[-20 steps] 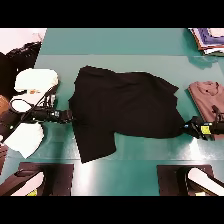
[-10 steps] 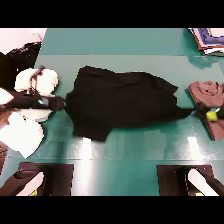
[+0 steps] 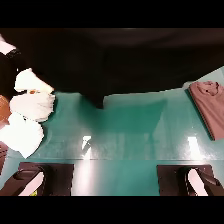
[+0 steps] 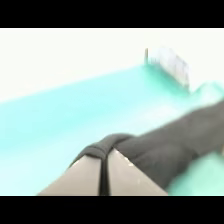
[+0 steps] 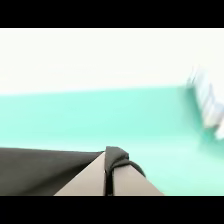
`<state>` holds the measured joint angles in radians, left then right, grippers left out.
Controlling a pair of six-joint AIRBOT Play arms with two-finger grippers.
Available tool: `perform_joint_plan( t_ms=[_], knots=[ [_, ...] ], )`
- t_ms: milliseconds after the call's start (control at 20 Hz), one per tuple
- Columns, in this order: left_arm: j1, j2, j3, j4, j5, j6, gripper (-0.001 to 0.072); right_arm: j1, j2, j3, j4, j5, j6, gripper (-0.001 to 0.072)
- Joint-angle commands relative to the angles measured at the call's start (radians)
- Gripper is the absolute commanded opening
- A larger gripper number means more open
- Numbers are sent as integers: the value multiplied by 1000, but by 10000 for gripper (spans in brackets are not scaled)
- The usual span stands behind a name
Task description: Fold the shirts.
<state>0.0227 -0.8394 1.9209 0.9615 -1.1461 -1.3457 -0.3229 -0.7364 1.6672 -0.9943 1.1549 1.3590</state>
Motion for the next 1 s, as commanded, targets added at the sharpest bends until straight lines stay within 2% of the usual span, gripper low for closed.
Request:
perform_joint_plan(
  t_ms=[0,200,350,550,750,850,950],
  knots=[
    [1,5,305,14,81,-38,26,-75,27,227,-4,3,3,17],
    [1,5,393,15,97,-43,25,-128,-36,385,-4,140,18,16],
    [1,5,236,31,82,-63,25,-100,-129,420,1,252,58,16],
    [1,-48,-165,30,10,-62,26,10,-262,216,-12,371,58,16],
    [1,-241,-416,32,-97,-60,27,150,-449,-19,-182,408,64,16],
    [1,-371,-469,31,-77,-60,27,191,-560,-90,-230,399,72,16],
    [1,-506,-468,24,-3,-45,27,211,-678,-117,-231,343,73,16]
  ],
)
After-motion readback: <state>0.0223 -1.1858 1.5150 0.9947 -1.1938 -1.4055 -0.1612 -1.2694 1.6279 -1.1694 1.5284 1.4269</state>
